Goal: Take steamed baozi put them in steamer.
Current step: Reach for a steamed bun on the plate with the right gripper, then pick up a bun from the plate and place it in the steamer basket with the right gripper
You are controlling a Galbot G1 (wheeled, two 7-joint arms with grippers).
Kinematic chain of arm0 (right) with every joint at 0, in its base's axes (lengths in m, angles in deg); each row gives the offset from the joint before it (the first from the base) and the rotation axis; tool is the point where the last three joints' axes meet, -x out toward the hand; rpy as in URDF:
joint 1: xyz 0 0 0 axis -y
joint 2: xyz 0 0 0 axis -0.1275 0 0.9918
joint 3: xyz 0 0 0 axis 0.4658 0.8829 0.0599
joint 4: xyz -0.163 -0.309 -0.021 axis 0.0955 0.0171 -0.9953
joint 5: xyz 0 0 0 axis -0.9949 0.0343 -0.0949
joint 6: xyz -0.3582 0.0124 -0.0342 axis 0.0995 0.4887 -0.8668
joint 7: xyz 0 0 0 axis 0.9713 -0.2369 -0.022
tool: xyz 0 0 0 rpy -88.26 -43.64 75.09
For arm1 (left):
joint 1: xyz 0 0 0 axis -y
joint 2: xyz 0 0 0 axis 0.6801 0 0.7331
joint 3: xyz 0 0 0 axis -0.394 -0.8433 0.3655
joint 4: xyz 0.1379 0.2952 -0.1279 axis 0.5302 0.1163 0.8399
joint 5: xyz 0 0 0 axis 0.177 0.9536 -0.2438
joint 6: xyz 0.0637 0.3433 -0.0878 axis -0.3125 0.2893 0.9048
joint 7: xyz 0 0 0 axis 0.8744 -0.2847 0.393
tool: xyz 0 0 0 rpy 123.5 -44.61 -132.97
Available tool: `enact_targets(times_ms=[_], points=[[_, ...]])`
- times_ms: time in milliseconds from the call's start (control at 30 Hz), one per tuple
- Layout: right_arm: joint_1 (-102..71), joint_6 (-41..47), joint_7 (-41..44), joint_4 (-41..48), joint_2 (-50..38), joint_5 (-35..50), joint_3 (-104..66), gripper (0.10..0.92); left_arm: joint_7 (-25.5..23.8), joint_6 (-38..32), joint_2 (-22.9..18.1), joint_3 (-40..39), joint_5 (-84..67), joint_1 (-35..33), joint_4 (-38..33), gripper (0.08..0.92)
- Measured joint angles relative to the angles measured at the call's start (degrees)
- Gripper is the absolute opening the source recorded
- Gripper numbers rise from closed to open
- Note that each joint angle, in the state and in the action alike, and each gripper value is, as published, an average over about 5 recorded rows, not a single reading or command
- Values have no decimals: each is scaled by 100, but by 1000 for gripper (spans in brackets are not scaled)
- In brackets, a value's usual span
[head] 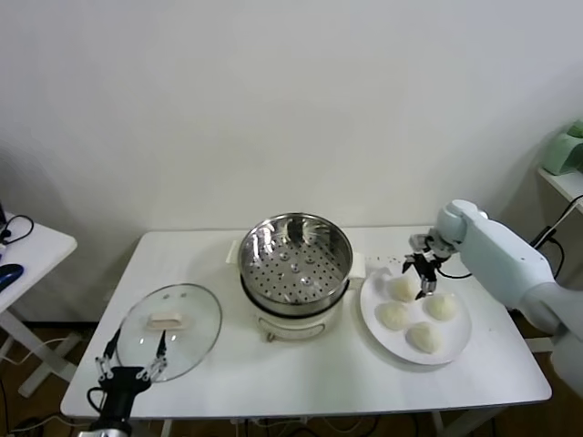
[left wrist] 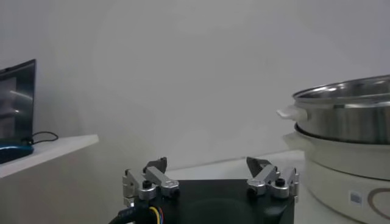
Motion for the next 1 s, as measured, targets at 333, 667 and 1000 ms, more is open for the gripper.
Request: enact_targets(times_ms=[333,667,1000], points=[[-68,-88,-78,128,103,-177,-129,812,-18,-67,-40,-13,3,-32,-12,823],[-150,-144,-104,196,131,-337,-293,746,-22,-80,-68,-27,20,-33,-15,823],[-174,-189,-114,213,158,-415,-408,719,-12,-90,-75,-32,20,-43,-2,823]])
